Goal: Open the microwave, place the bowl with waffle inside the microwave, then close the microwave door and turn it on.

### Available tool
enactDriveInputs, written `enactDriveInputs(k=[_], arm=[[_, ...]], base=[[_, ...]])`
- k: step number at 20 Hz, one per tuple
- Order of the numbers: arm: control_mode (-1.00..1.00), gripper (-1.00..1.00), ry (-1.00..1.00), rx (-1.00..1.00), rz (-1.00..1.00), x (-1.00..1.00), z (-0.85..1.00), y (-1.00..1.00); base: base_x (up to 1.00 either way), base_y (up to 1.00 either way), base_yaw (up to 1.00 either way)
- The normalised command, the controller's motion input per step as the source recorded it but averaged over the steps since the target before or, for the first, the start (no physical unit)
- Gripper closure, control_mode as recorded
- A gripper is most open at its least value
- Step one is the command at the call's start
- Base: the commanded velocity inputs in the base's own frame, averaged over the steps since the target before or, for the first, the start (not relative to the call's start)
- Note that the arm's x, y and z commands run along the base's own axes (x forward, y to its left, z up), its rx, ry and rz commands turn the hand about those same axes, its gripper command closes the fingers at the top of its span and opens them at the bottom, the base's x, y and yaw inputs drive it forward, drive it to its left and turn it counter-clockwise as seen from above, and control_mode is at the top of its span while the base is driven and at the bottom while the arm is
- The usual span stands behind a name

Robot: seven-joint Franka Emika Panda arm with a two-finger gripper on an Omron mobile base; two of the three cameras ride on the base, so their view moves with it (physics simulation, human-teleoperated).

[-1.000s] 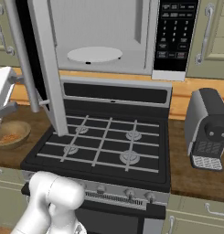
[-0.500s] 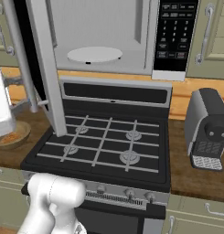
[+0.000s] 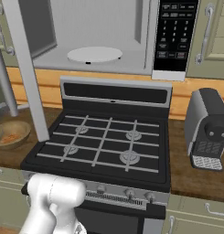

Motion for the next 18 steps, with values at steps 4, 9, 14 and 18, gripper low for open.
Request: enactDriveInputs(k=[4,9,14,18], arm=[[-1.0,-1.0,0.15,0.0,0.27,-0.46,0.17,0.09],[-1.0,-1.0,0.24,0.01,0.47,-0.24,0.01,-0.09],[-1.0,-1.0,0.17,0.06,0.72,0.0,-0.27,-0.37],[-1.0,-1.0,0.05,0.08,0.7,0.09,-0.34,-0.49]], base=[[0.0,0.0,0.0],[0.0,0.0,0.0],[0.0,0.0,0.0],[0.0,0.0,0.0]])
